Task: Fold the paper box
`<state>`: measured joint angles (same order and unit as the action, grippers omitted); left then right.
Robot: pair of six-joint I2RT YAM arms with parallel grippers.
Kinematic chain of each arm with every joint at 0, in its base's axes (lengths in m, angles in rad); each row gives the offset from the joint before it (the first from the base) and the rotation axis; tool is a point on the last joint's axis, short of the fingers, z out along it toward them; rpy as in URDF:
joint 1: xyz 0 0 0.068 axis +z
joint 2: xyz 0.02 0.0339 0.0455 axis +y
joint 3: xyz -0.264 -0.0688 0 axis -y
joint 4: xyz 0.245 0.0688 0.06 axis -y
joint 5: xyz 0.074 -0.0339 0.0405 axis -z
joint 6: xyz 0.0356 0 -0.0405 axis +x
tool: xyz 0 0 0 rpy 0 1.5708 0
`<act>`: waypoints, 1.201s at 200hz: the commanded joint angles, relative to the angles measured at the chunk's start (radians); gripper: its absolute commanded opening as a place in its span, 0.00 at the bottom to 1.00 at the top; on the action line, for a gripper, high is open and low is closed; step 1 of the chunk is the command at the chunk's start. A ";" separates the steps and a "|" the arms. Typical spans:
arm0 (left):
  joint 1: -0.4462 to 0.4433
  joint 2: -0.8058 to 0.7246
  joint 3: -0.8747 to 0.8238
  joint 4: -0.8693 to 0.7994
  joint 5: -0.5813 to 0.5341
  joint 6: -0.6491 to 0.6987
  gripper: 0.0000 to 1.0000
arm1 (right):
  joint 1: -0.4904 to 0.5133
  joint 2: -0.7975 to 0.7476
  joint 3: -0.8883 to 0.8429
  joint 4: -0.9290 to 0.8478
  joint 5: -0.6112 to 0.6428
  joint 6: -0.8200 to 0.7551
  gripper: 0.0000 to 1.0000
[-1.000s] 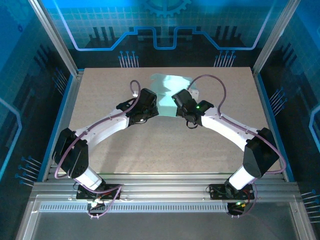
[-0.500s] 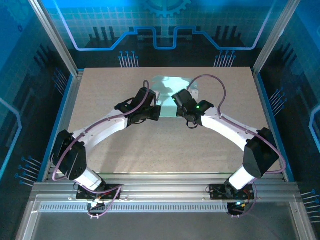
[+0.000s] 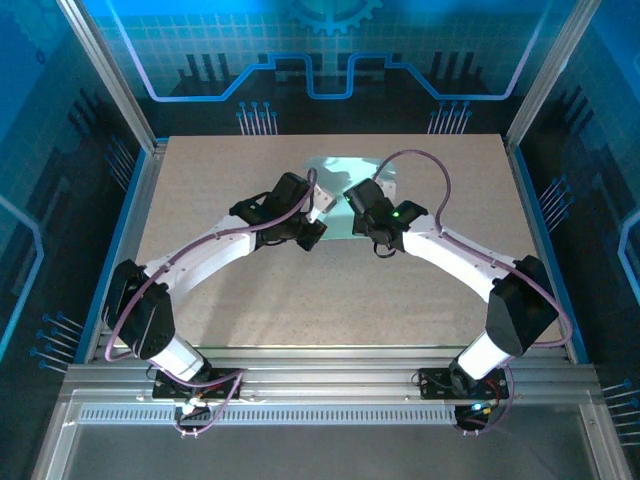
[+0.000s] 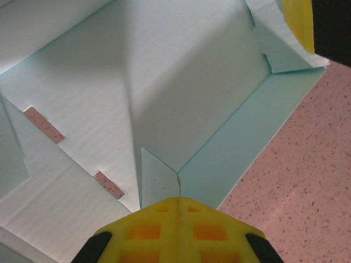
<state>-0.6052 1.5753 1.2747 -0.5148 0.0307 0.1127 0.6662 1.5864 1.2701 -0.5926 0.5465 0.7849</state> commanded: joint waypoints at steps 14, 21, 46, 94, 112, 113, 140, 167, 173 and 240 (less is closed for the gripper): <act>-0.015 -0.011 0.005 0.027 -0.013 -0.020 0.07 | -0.004 -0.003 0.032 0.015 0.003 0.012 0.00; -0.015 -0.021 -0.011 0.056 -0.023 -0.048 0.09 | -0.005 -0.003 0.034 0.013 0.003 0.014 0.00; -0.009 -0.069 -0.072 0.170 -0.025 -0.161 0.51 | -0.011 0.001 0.035 0.007 -0.002 0.012 0.00; 0.022 -0.228 -0.147 0.236 0.023 -0.252 0.65 | -0.055 -0.031 -0.006 0.028 -0.029 -0.029 0.00; 0.099 -0.331 -0.227 0.305 0.063 -0.312 0.74 | -0.090 -0.043 -0.031 0.053 -0.082 -0.068 0.00; 0.105 -0.338 -0.233 0.310 0.068 -0.318 0.75 | -0.093 -0.043 -0.032 0.054 -0.086 -0.071 0.00; 0.235 -0.494 -0.378 0.459 0.118 -0.382 0.91 | -0.163 -0.043 -0.050 0.057 -0.196 -0.107 0.00; 0.329 -0.518 -0.398 0.400 0.109 -0.408 0.99 | -0.229 -0.081 -0.114 0.116 -0.275 -0.161 0.00; 0.353 -0.518 -0.416 0.411 0.117 -0.433 0.99 | -0.251 -0.095 -0.134 0.139 -0.314 -0.175 0.00; 0.472 -0.423 -0.597 0.829 0.424 -0.697 0.99 | -0.452 -0.247 -0.276 0.284 -0.736 -0.351 0.00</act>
<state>-0.1402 1.1152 0.7177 0.0814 0.3145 -0.4503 0.2523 1.4082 1.0210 -0.3988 0.0128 0.5259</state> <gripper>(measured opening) 0.988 0.053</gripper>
